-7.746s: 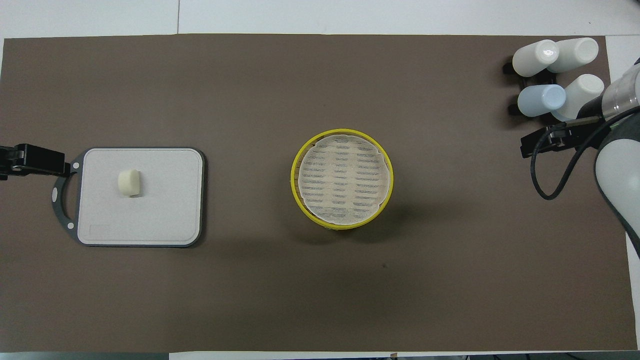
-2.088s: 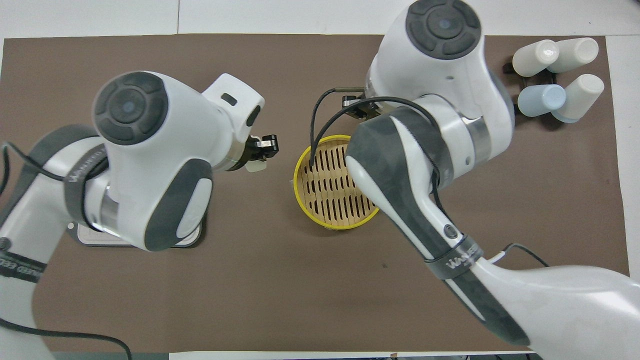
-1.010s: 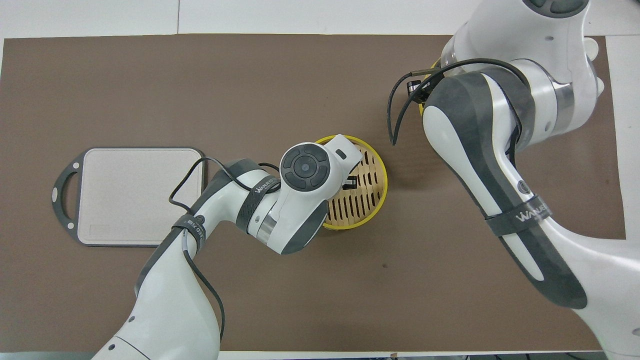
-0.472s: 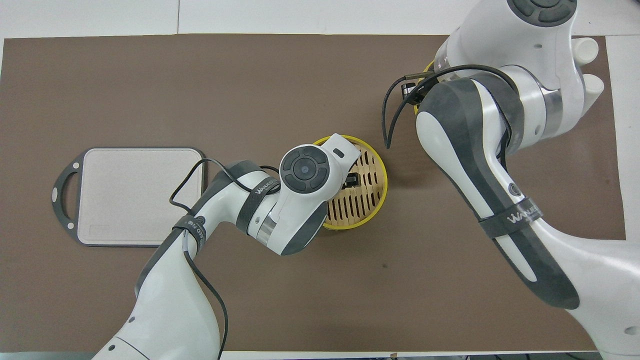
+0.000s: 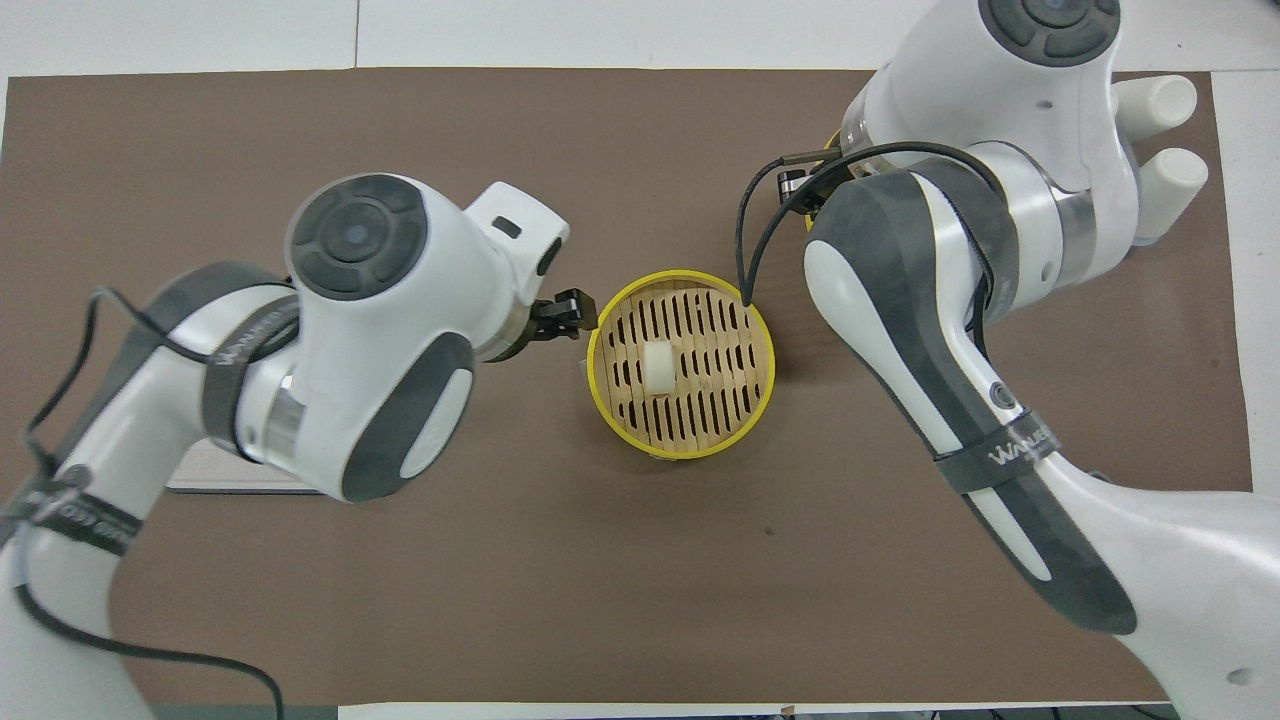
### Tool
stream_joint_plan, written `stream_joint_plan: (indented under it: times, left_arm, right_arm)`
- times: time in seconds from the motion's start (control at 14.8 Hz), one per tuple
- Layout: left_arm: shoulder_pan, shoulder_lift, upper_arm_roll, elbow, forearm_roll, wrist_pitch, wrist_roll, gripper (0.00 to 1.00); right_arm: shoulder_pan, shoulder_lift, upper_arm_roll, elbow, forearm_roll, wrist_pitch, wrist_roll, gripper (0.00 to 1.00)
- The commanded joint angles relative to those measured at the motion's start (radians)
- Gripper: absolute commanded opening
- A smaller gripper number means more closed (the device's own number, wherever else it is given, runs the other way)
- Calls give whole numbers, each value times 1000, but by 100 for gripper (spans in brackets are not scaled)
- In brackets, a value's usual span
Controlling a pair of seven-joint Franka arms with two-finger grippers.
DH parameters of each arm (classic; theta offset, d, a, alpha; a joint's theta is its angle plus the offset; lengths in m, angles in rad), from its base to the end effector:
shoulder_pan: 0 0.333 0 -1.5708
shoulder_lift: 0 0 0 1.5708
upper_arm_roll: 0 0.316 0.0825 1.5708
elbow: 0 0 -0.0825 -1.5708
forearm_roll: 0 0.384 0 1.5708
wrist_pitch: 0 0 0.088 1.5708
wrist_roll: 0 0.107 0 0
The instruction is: Place bun in steamer
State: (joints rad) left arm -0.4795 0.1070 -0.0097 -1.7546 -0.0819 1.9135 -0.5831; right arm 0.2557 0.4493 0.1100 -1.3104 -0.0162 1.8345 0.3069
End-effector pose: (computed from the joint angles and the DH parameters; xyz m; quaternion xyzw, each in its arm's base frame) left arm 0.5277 -0.2873 0.5053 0.9971 0.0597 0.0022 0.0471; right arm 0.6591 0.2347 0.4920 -0.9988 -0.0248 -0.0313 0.0276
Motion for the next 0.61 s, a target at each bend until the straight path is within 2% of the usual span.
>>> stream_joint_plan:
  times: [0.0, 0.07, 0.27, 0.4, 0.54]
  left_arm:
    - [134, -84, -7, -33, 2, -86, 133, 100]
    - [194, -102, -7, -34, 2, -126, 216, 100]
    - [343, -145, -6, -31, 2, -194, 409, 100]
    - [403, -165, -6, -28, 4, -212, 437, 100]
    - [418, -174, 0, -22, 5, -234, 439, 100]
  right_arm:
    - [107, -32, 2, -35, 10, 25, 188, 0]
    - [166, -29, 2, -33, 9, 29, 269, 0]
    - [258, -3, 2, -27, 7, 67, 379, 0]
    - [307, 38, -1, -23, -2, 78, 434, 0]
    - [320, 57, -3, -23, -7, 132, 448, 0]
